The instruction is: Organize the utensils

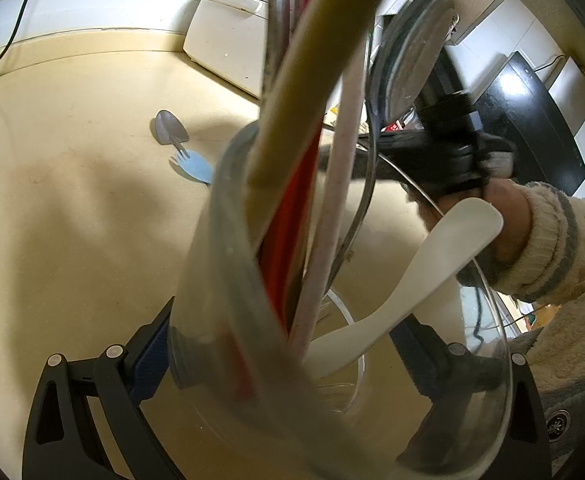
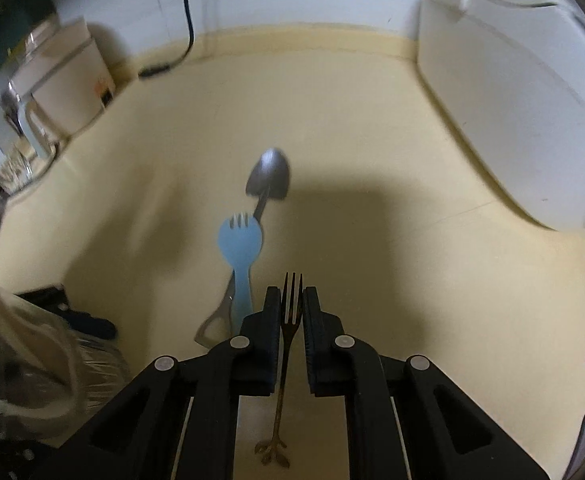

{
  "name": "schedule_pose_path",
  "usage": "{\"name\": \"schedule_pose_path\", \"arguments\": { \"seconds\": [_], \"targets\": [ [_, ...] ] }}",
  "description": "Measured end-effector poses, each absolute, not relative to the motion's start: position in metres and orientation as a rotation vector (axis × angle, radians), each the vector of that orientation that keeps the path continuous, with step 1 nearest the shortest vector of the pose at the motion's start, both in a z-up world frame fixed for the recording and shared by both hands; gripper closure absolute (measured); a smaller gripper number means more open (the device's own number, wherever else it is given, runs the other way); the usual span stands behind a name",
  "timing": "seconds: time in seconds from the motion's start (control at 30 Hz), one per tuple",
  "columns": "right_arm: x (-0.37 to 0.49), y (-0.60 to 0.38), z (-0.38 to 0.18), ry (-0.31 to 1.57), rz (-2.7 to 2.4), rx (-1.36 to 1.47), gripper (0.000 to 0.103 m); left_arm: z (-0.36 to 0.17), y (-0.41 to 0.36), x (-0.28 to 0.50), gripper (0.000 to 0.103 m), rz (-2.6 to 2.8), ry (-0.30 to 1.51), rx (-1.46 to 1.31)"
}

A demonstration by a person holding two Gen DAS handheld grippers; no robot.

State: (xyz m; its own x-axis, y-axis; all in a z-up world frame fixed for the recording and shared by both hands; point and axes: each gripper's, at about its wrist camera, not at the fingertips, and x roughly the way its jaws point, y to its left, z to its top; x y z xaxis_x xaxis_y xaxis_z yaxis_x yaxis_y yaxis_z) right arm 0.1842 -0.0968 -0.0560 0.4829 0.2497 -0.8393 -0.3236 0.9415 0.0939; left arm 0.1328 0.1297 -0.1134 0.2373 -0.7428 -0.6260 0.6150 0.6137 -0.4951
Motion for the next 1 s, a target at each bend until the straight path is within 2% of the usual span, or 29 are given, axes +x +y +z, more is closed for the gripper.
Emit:
{"name": "schedule_pose_path", "arguments": {
  "seconds": [0.33, 0.6, 0.73, 1.0],
  "targets": [
    [0.145, -0.107, 0.033, 0.725, 0.326, -0.068, 0.094, -0.113, 0.130, 0.133, 0.005, -0.936, 0.949, -0.157],
    [0.121, -0.101, 0.092, 0.614, 0.393, -0.087, 0.094, -0.113, 0.130, 0.133, 0.005, -0.936, 0.949, -0.157],
    [0.136, -0.103, 0.077, 0.705, 0.432, -0.069, 0.094, -0.113, 0.129, 0.133, 0.005, -0.933, 0.949, -0.153],
    [0.203, -0.080, -0.015, 0.974, 0.551, -0.084, 0.091, -0.114, 0.130, 0.135, 0.005, -0.938, 0.950, -0.161]
  ]
}}
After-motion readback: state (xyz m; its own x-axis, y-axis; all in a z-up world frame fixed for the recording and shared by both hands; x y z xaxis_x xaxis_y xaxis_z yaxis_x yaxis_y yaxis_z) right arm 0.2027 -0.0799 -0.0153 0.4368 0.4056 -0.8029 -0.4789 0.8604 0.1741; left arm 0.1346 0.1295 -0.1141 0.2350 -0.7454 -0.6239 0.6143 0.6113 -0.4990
